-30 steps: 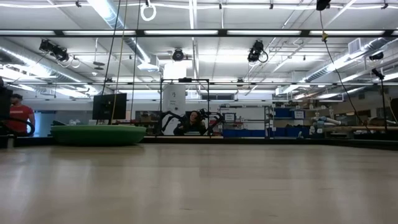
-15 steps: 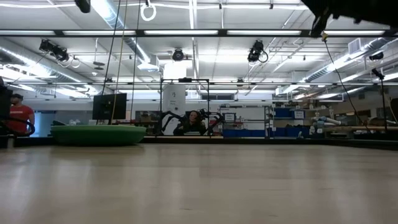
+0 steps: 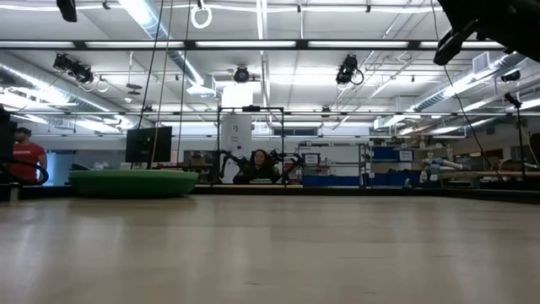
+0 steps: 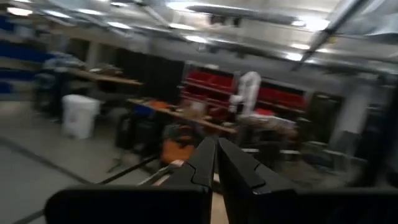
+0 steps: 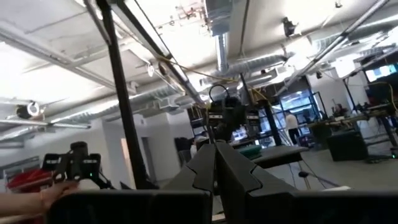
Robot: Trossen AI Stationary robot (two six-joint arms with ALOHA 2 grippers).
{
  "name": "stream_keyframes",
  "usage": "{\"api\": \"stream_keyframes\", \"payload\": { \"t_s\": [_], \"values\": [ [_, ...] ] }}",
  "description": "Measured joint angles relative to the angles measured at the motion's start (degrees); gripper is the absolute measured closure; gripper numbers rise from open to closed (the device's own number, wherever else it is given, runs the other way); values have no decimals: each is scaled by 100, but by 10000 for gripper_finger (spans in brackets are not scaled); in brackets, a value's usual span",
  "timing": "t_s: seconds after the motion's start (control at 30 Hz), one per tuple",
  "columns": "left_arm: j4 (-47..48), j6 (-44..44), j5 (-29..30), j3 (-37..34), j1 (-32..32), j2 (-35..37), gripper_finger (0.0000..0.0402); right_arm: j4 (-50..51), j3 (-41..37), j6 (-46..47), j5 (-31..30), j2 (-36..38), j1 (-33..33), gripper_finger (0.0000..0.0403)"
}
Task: Stack plastic plates
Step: Return to Home Position
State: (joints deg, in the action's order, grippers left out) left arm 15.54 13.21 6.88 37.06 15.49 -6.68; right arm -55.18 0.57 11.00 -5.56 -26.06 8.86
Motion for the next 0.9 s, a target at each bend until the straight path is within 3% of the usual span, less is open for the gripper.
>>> {"api": "stream_keyframes", "payload": {
  "t_s": [0.1,0.23,0.4,0.47,0.6,0.73,0.9],
  "values": [
    [-13,-24,339,0,4,47,375,-35,-24,130,-118,23,29,380],
    [-241,-78,340,2,4,36,375,-39,-24,176,-170,194,29,379],
    [-306,-32,131,0,4,31,375,116,-24,1264,-1311,455,-95,379],
    [-397,-40,-74,0,4,31,375,418,-24,1164,-1726,529,-195,378],
    [-1145,-337,-171,-308,2,-46,375,1169,-24,977,-1918,549,-397,379],
    [-2750,-627,-176,-1150,2,-172,375,1657,-24,1636,-1562,530,-711,383],
    [-4534,-273,-180,-2462,2,-533,375,2255,-24,2377,-296,544,-1356,385]
  ]
}}
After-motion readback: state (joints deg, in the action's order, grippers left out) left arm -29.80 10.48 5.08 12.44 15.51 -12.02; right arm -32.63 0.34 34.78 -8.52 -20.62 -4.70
